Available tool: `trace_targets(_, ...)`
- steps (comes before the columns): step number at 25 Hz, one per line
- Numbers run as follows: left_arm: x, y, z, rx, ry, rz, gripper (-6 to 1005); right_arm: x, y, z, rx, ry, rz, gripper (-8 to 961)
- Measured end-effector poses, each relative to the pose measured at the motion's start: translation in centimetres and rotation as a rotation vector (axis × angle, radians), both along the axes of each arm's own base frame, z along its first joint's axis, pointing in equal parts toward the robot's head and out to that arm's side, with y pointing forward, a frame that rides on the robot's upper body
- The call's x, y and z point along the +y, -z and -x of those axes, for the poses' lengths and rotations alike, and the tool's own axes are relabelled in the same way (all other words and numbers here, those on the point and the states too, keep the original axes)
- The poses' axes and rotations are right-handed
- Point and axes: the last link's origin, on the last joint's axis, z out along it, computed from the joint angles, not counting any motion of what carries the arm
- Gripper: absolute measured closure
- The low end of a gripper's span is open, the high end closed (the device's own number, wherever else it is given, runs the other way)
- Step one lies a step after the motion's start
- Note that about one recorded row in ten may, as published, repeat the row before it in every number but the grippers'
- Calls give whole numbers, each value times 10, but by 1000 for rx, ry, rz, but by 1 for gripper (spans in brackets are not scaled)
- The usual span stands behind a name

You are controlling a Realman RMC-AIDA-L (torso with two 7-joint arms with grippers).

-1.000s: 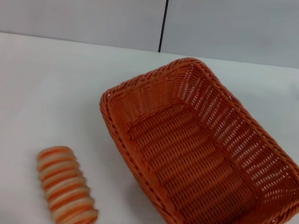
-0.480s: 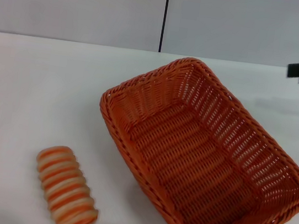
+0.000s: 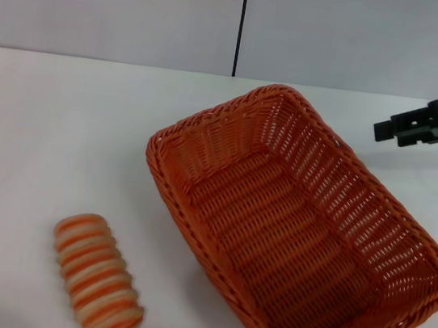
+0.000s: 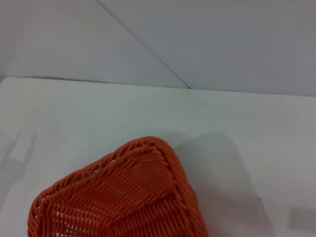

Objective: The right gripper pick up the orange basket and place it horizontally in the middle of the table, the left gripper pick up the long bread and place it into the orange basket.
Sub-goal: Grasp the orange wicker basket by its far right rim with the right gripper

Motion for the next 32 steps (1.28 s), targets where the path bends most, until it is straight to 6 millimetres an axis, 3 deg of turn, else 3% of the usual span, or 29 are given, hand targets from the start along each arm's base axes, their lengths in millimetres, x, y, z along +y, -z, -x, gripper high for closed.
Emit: trace_targets(32, -4, -2, 11, 16, -61, 11, 285, -2, 85, 15, -100, -51, 111, 378)
